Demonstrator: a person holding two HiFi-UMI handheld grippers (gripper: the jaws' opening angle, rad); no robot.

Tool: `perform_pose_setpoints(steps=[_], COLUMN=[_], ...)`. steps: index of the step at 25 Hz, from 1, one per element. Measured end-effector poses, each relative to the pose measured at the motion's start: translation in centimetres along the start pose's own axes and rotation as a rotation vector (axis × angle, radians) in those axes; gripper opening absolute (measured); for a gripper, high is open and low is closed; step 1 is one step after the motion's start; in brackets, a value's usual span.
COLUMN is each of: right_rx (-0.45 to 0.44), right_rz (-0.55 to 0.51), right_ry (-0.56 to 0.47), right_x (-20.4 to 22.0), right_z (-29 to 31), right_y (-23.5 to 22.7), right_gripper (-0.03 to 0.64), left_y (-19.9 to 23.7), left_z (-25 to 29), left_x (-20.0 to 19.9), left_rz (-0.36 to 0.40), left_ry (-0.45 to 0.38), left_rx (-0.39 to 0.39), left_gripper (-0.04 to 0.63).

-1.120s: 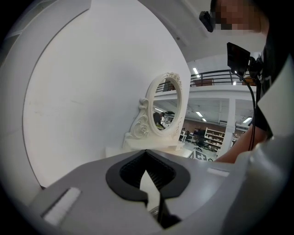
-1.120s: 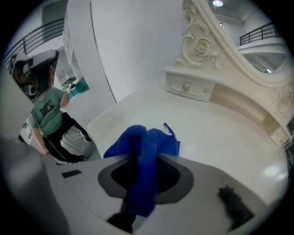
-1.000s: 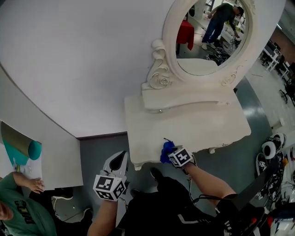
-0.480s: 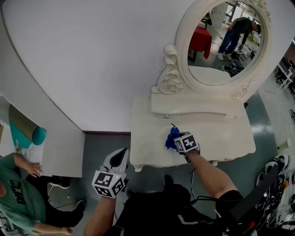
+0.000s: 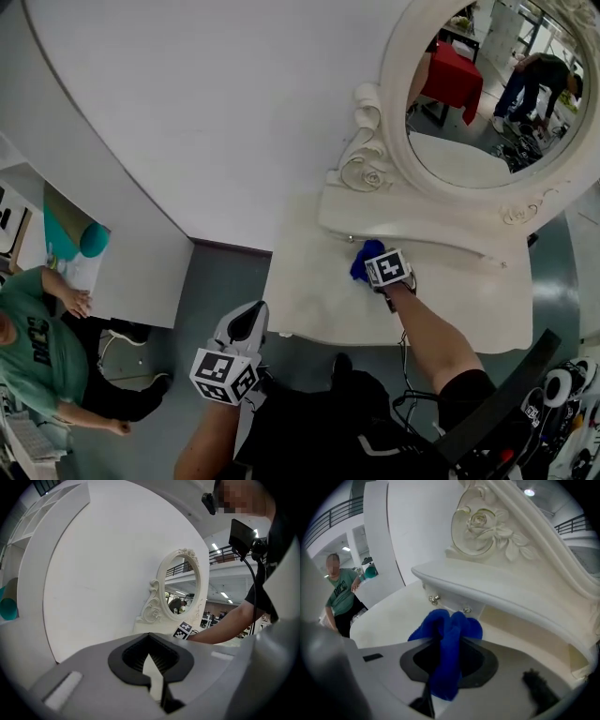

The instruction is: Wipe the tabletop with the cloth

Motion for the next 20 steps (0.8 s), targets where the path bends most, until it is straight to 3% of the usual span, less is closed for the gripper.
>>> perform_pose_setpoints(steps=[5,7,10,20], right_rx=[-0.110,-0.138,-0.165,-0.218], right_rz=[0.051,0.019,-0.036,-0.061], right_ry=[0.003,0.021,0.045,0.052], right_x=[2.4,3.9,6.1,12.4], right_z=[-0.5,-1.4,-3.0,-7.7], right_y=[1.9,3.3,5.3,11.3], right_gripper=[0.098,0.098,0.098,0.098], left_y=[-0.3,-0.4,-0.8,-1.6], left_z=[0.3,0.5,1.0,1.9], left_x=[0.2,0.3,0.2,-0.3], left_rz=[0.000,-0.002,0.003,0.032], left_ry=[0.003,0.005,0.004,0.013], left_rx=[-0.005,0.006,0.042,0.141], left_gripper=[0.007,0.006,0.007,0.006])
Point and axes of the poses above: the fingertips, and each gripper's own axes: z forward along the fingers, y to its left, x out of its underside, the point moved 6 cm from there along -z, backward along the fingers, and after that the axes turned 3 degrees about x, right-handed, at the moved point
